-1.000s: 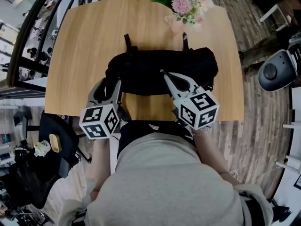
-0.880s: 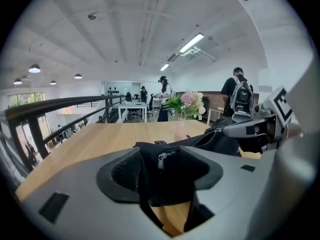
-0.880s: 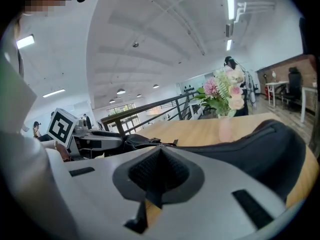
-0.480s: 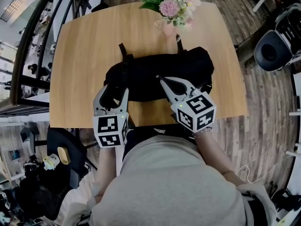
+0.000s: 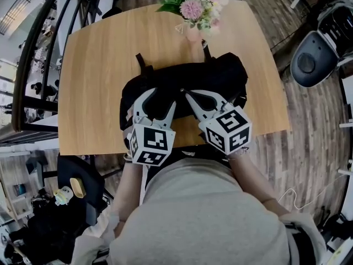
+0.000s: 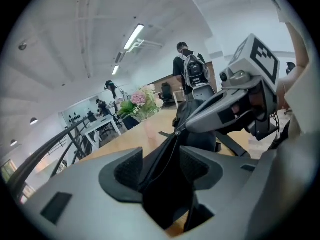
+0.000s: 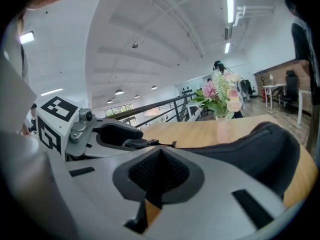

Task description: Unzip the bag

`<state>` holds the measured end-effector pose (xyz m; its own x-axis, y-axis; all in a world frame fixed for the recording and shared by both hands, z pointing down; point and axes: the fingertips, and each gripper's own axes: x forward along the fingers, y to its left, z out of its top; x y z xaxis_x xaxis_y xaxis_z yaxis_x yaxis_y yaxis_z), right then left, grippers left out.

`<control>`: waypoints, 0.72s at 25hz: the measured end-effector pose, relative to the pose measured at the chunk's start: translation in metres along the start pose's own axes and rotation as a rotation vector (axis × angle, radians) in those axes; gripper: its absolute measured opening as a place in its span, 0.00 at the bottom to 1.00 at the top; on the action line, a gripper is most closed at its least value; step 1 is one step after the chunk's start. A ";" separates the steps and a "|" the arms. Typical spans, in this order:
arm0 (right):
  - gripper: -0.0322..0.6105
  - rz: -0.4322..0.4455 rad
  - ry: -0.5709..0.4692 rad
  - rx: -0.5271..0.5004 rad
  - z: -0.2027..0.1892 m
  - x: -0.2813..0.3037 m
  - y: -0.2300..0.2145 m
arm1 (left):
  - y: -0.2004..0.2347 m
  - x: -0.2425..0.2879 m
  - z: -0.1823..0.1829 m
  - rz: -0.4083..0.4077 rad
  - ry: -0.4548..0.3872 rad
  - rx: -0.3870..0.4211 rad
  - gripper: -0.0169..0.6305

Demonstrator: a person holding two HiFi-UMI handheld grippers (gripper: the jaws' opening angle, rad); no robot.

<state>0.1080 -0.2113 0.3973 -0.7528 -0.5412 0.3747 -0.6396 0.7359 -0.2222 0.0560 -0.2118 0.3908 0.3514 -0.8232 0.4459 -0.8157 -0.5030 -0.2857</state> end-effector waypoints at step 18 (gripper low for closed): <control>0.06 -0.026 -0.017 -0.005 -0.001 -0.003 -0.012 | -0.015 0.028 0.000 -0.032 0.058 0.039 0.12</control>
<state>0.1183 -0.2179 0.3992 -0.7384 -0.5672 0.3647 -0.6584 0.7233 -0.2082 0.0780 -0.2270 0.4074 0.3487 -0.7904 0.5037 -0.7855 -0.5396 -0.3031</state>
